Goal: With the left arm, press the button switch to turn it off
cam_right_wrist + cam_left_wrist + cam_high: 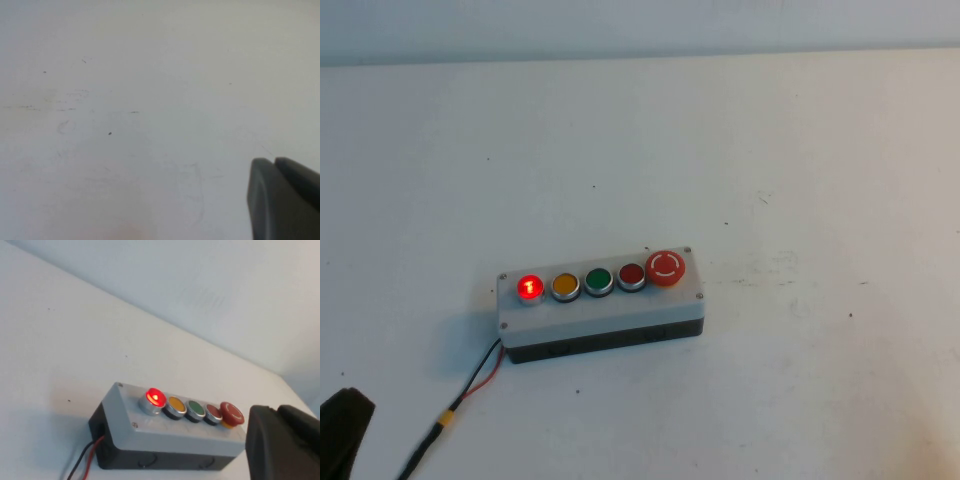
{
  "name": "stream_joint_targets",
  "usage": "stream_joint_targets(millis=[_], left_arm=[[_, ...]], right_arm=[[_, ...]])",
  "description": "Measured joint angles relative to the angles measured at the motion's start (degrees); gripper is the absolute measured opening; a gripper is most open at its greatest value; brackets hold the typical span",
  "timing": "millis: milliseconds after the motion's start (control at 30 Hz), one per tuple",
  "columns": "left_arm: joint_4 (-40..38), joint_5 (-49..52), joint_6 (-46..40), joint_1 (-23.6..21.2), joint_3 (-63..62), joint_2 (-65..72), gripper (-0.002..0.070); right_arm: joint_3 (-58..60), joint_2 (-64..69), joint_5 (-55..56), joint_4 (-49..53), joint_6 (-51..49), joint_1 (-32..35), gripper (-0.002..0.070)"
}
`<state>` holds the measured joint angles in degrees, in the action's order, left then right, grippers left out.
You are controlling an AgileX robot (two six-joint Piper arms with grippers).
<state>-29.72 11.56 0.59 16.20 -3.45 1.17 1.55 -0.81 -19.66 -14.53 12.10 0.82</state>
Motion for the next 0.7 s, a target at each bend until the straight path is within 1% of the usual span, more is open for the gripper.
stream_joint_targets(millis=[133,300,400,533,633,700], left_arm=[[5.15,10.38,0.00,0.00,-11.27,9.37,-0.0002],[13.41,28.25,-0.15,0.00,-25.67,25.59,-0.0002],[16.44,37.06,-2.57,0.00,-32.87,35.92,-0.0002],[17.74,43.10,-6.23,0.00,-41.01,48.07,-0.0002],[18.09,44.20,-8.55,0.42,-45.87,57.35,-0.0002],[18.59,44.34,-9.48,1.83,-49.12,64.63,-0.0002]], right_arm=[[0.00,0.00,0.00,0.00,0.00,0.00,-0.0016],[0.00,0.00,0.00,0.00,0.00,0.00,-0.0017],[0.00,0.00,0.00,0.00,0.00,0.00,-0.0016],[0.00,0.00,0.00,0.00,0.00,0.00,-0.0016],[0.00,0.00,0.00,0.00,0.00,0.00,-0.0016],[0.00,0.00,0.00,0.00,0.00,0.00,-0.0016]])
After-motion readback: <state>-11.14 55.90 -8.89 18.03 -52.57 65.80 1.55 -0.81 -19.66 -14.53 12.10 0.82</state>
